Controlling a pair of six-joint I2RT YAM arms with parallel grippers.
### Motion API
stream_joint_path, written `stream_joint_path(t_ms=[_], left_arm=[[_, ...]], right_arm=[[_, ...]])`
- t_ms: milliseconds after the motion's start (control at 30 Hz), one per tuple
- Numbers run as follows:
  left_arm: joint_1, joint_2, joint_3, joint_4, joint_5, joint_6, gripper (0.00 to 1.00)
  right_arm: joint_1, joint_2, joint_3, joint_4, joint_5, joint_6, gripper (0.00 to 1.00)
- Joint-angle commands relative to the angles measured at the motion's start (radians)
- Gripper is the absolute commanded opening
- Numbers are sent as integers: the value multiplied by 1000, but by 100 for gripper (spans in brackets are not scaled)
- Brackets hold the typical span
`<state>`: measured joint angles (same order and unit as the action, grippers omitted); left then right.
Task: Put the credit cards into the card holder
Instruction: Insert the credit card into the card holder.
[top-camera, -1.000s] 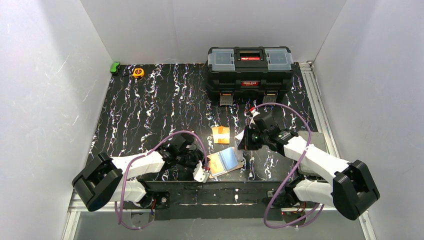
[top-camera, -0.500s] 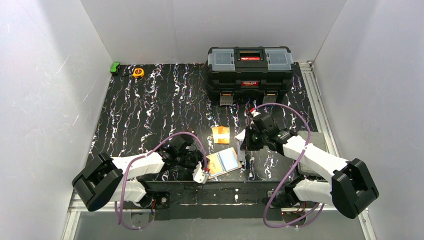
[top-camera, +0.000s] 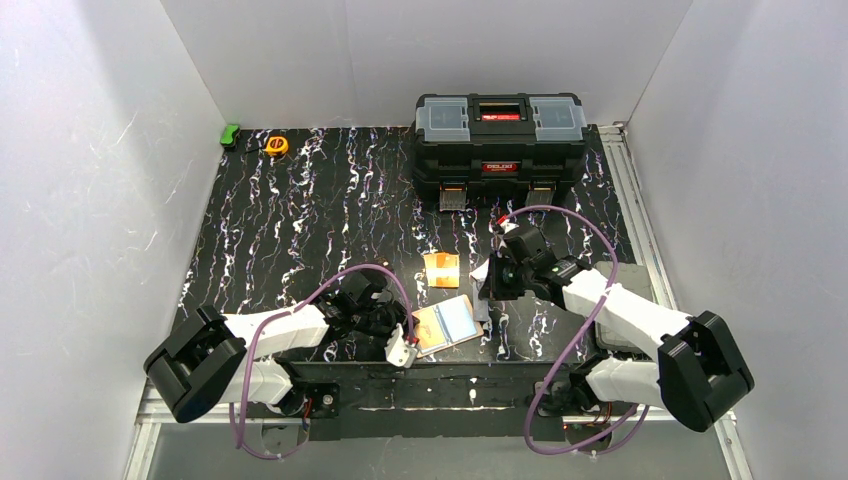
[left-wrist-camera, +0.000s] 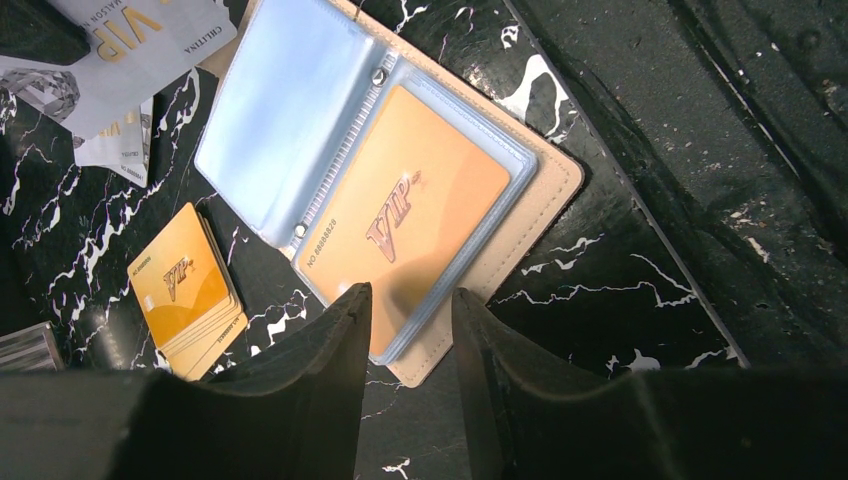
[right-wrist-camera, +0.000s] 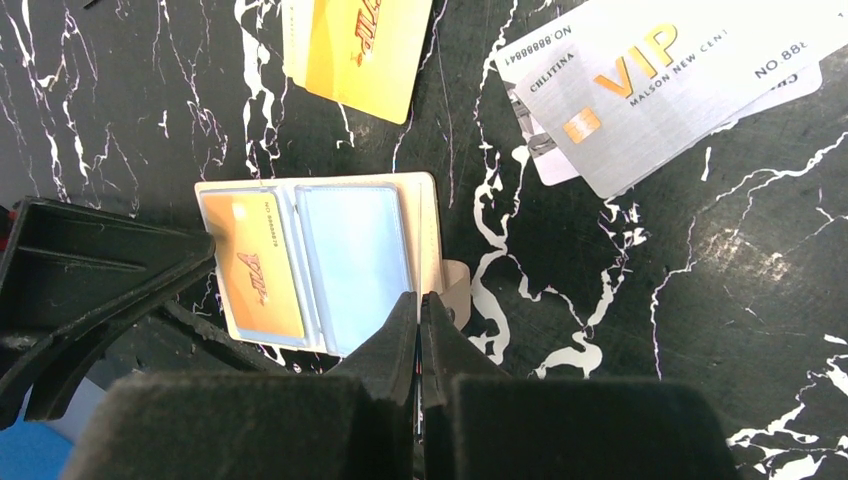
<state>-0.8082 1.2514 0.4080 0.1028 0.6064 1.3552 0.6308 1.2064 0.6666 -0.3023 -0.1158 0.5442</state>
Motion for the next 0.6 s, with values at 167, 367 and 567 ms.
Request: stream_joint_path(t_ms=[167, 367, 567], left_arm=[[-4, -1, -6, -16, 13, 2, 34], [-3, -1, -6, -11, 15, 0, 33], [-4, 3, -6, -5, 16, -1, 33]], right_arm=[[7, 23, -3, 68, -26, 1, 1], [7, 32, -13, 77, -28, 2, 1], [7, 39, -18, 86, -41, 6, 1]])
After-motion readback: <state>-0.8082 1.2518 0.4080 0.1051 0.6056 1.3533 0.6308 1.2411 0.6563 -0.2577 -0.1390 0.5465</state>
